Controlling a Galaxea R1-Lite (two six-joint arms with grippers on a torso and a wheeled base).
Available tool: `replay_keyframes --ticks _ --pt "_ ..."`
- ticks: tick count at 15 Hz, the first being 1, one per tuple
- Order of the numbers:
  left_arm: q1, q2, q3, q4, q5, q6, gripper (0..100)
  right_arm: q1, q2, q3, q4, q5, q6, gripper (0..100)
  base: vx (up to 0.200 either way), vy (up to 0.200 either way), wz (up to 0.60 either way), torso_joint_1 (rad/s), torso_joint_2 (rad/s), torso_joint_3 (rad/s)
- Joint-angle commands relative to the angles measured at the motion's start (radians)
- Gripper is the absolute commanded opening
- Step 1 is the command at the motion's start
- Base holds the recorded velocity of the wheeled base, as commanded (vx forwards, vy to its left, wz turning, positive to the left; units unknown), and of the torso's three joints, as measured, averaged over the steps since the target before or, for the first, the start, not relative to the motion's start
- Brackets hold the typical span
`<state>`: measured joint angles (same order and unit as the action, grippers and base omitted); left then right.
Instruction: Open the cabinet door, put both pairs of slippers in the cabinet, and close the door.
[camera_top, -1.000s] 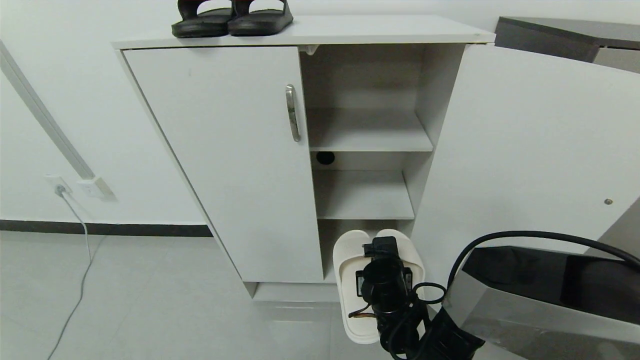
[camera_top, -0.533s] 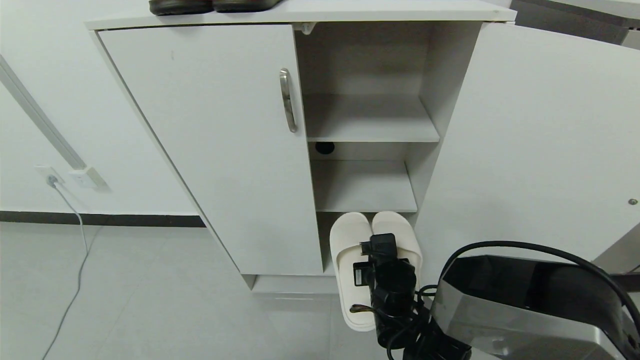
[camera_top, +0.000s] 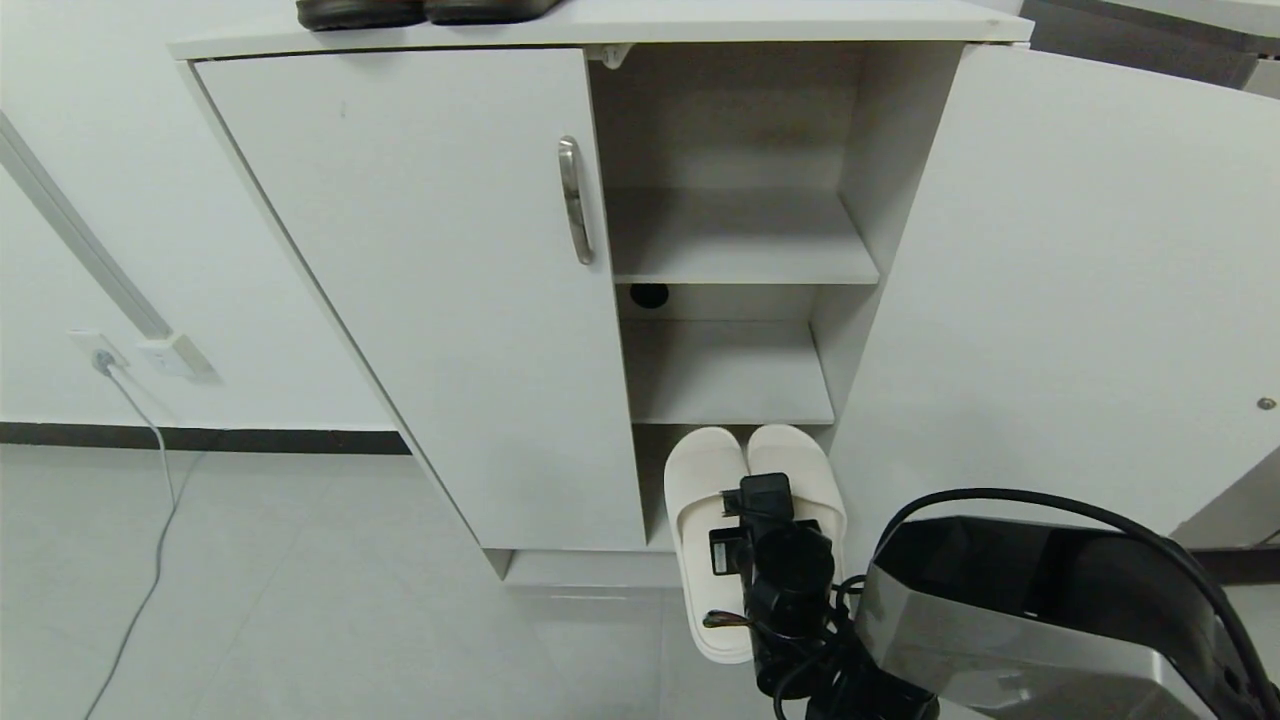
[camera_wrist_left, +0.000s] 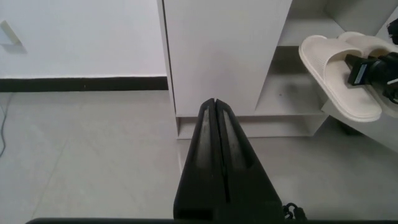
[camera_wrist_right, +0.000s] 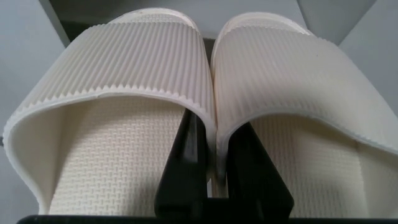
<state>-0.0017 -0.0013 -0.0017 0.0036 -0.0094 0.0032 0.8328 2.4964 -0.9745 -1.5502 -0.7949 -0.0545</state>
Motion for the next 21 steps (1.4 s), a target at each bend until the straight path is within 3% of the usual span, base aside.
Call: replay_keyframes --ticks 1,6,8,21 --pt "0.000 0.001 0.000 -0.001 0.000 0.000 0 -0.001 0.015 -0.006 -0.002 0.000 -0.001 0 0.200 0.000 0.00 -0.002 0.00 -0.002" --pt "0.000 0.001 0.000 -0.001 0.002 0.000 0 -0.007 0.015 -0.009 -0.002 0.000 -0.001 0 0.200 0.000 0.00 0.001 0.00 0.000" --pt "0.000 0.001 0.000 -0.001 0.000 0.000 0 -0.017 0.004 -0.023 0.012 0.005 -0.004 0 0.000 0.000 0.00 0.000 0.00 0.000" --pt "0.000 0.001 0.000 -0.001 0.000 0.006 0 -0.103 0.041 -0.475 0.433 0.074 0.048 0 0.000 0.000 0.00 0.000 0.00 0.000"
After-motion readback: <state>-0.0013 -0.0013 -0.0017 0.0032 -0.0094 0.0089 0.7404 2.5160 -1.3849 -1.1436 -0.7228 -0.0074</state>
